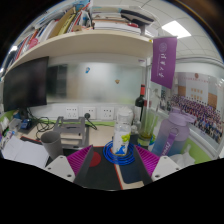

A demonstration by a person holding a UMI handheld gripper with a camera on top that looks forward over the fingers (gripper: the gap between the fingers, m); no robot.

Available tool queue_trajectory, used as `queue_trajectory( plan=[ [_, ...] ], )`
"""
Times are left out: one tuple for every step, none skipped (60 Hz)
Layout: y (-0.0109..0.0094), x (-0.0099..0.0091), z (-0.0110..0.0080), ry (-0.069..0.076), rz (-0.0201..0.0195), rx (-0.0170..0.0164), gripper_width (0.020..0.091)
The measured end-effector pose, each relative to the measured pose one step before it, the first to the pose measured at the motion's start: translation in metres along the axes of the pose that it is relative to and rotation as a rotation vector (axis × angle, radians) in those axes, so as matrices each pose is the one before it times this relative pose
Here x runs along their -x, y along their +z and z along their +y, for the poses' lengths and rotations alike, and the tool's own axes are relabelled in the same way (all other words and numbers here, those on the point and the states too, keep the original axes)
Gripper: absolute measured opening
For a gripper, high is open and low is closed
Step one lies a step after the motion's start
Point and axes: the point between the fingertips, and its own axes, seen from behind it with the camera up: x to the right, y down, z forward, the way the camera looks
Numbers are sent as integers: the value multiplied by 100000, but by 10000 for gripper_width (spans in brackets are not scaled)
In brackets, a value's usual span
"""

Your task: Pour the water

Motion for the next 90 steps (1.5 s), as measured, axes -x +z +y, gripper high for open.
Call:
queue_trajectory(
  plan=[
    [1026, -343, 63, -145, 511, -154, 828],
    [956, -275, 23, -158, 344, -327, 830],
    [878, -282, -8, -271, 269, -406, 829],
    [848, -260, -3, -376, 211, -283, 828],
    [763, -268, 19, -423, 283, -172, 828],
    [740, -228, 53, -458, 167, -107, 828],
    [744, -198, 78, -394, 77, -71, 827],
    [709, -156, 61, -288, 18, -64, 827],
    [674, -153, 40, -264, -100, -52, 829],
    [672, -150, 27, -312, -184, -58, 829],
    [638, -127, 65, -397, -206, -33, 828],
    [606, -94, 84, -448, -214, 199, 830],
    [612, -180, 0, -363, -132, -301, 832],
    [571, -78, -53, -150, -204, -176, 832],
    [569, -86, -90, -37, -223, -503, 835],
    [532, -89, -93, -81, -177, -529, 836],
    [516, -51, -25, -98, -190, -329, 837],
    [481, -79, 1, -87, -164, -158, 836],
    [473, -19, 70, 5, -196, -13, 836],
    [465, -32, 44, -20, -257, 24, 837],
    [441, -8, 4, -31, -312, -167, 833],
    [434, -38, -58, 35, -379, -522, 829],
    [383, 62, -16, 107, -442, -200, 825],
    [357, -46, -44, 263, -359, -464, 821],
    [299, 96, 64, 357, -448, 3, 810],
    [301, 52, 45, 300, -472, -154, 797],
    [269, 21, 36, 200, -462, -200, 783],
    [225, 31, 13, 196, -477, -297, 761],
    [233, 132, 92, 342, -524, 142, 729],
    [190, 73, 74, 290, -571, -70, 698],
    [188, 82, -11, 167, -578, -430, 659],
    [162, 161, 77, 74, -684, -105, 613],
    [147, 50, 36, 30, -448, -253, 555],
    [73, -12, -64, 78, -228, -491, 551],
    [72, -10, -170, 119, -174, -861, 546],
    [35, 31, -18, -111, -238, -255, 536],
    [17, 40, -10, -16, -317, -106, 528],
    [14, -15, -73, -82, -186, -415, 523],
    [3, -43, 20, -341, 61, -4, 511],
    [13, 91, 31, -214, -29, 78, 503],
    [8, 82, 14, -277, -190, -112, 491],
    [11, 16, 2, -526, -67, -131, 480],
    [4, 18, -10, -623, 81, -187, 475],
    [-8, 82, -4, -775, -87, -50, 462],
    [-25, 180, 23, -955, 599, -289, 449],
    [30, 76, -20, -982, -12, -32, 441],
    [6, 82, -23, -979, 206, -69, 433],
    [12, 99, -55, -1132, 93, 13, 416],
    [32, 127, -59, -1164, 0, -5, 415],
    [44, 87, -29, -1424, 137, 115, 413],
    [27, 119, -58, -1555, 32, 61, 398],
    [16, 133, -72, -1434, 78, 7, 398],
    [40, 121, 7, -1571, 36, 448, 397],
    [49, 142, -47, -1540, -133, 410, 397],
    [41, 258, -9, -1254, -556, 699, 397],
    [70, 284, -102, -1244, -610, 828, 396],
    [-50, 110, -104, -1239, -249, 856, 397],
    [-72, 12, -270, -1458, 296, 339, 398],
    [-100, -29, -390, -2019, 561, -29, 397],
    [-148, 136, -392, -3080, 11, 195, 397],
    [-157, 222, -451, -3470, -593, -24, 398],
    [-298, 389, -713, -2839, -152, -903, 398],
    [-284, 145, -809, -2656, -208, -1169, 397],
    [-262, 130, -774, -3100, 42, -900, 398],
    [-287, 155, -633, -4341, -119, -273, 397],
    [-285, 160, -595, -5061, -180, -47, 397],
    [-276, 143, -704, -5443, -89, -532, 398],
    [-240, 48, -770, -5463, 225, -972, 398],
    [-222, -5, -764, -5600, 523, -1007, 398],
    [-230, -19, -726, -5642, 441, -895, 398],
    [-221, -7, -751, -5237, 291, -999, 399],
    [-200, -20, -713, -4694, 331, -983, 399],
    [35, -208, -394, -4084, -789, -1620, 398],
    [-403, 164, -609, -5026, 1472, 1183, 399],
    [-165, 46, -458, -4724, 191, 112, 399],
    [-150, 83, -507, -4420, -180, -174, 399],
    [-108, 187, -536, -4028, -450, -346, 398],
    [-89, 241, -481, -3894, -601, -29, 398],
    [-80, 191, -347, -3553, -685, 296, 399],
    [-66, 191, -343, -3067, -604, 240, 398],
    [-61, 170, -306, -2947, -540, 181, 398],
    [15, 182, -223, -3356, -570, 516, 397],
    [144, 34, -6, -3762, -991, -302, 398],
    [-52, 99, -258, -3337, -426, 388, 398],
    [-104, 126, -272, -2900, 1, -156, 396],
    [-52, 126, -206, -3186, -298, 306, 395],
    [-28, 119, -142, -3331, -249, 554, 397],
    [-23, 111, -197, -3276, -192, 321, 398],
    [-99, 129, -228, -3134, -200, 217, 397],
    [-73, 127, -236, -3149, -339, 110, 397]
  ],
)
